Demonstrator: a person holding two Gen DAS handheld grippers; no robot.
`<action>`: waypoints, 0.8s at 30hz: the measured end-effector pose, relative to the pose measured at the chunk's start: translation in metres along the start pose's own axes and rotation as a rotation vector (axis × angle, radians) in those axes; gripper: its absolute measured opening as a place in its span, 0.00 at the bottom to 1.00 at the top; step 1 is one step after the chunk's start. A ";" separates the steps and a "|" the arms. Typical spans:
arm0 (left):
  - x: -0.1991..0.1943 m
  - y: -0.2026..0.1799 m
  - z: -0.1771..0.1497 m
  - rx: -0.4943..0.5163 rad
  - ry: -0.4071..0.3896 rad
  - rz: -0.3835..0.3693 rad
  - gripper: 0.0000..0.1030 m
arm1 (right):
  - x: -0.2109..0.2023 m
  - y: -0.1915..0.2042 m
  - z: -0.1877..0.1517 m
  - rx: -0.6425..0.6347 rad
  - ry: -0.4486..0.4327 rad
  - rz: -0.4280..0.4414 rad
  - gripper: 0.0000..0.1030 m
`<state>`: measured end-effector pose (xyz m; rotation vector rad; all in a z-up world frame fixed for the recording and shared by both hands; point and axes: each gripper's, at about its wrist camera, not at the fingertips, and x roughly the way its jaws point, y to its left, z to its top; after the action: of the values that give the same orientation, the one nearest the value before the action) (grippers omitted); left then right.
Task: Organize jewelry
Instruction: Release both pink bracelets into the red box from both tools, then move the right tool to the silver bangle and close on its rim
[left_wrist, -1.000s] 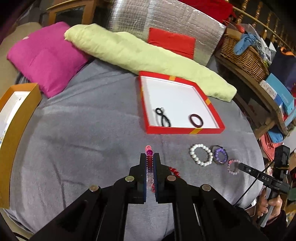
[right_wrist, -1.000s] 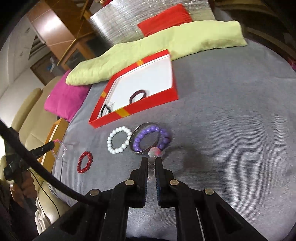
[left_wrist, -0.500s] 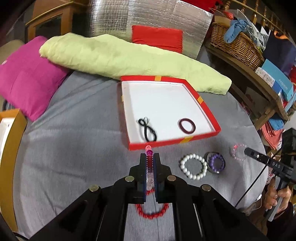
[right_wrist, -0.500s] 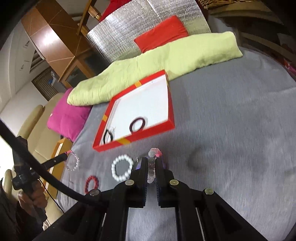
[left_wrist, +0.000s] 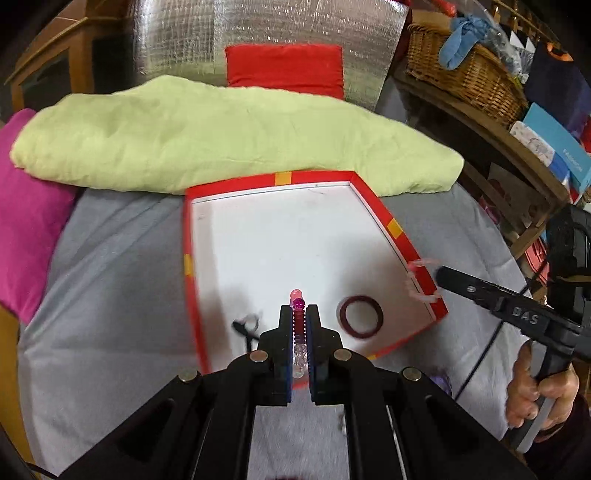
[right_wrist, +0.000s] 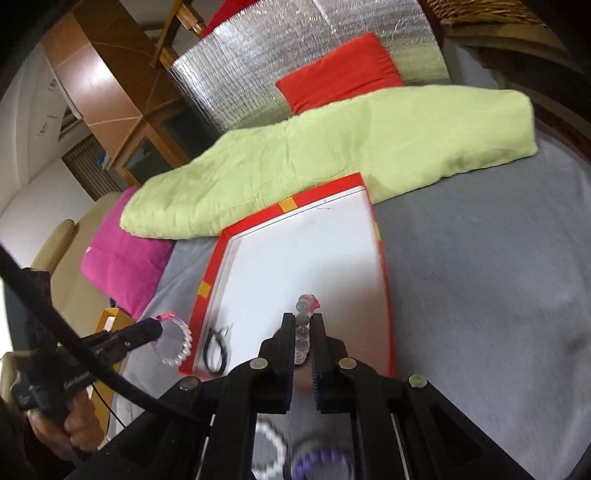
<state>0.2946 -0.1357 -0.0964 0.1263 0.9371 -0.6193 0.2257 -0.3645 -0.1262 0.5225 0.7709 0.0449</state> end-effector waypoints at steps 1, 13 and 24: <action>0.007 -0.001 0.003 0.000 0.011 -0.002 0.07 | 0.011 0.000 0.005 0.003 0.010 -0.005 0.08; 0.080 -0.001 0.022 -0.030 0.118 0.016 0.09 | 0.080 -0.018 0.038 0.063 0.070 -0.039 0.16; 0.002 -0.004 -0.008 -0.010 -0.022 0.097 0.49 | 0.004 -0.024 0.011 0.042 -0.051 -0.026 0.50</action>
<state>0.2876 -0.1369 -0.1017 0.1548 0.9072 -0.5251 0.2325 -0.3892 -0.1328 0.5516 0.7302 -0.0082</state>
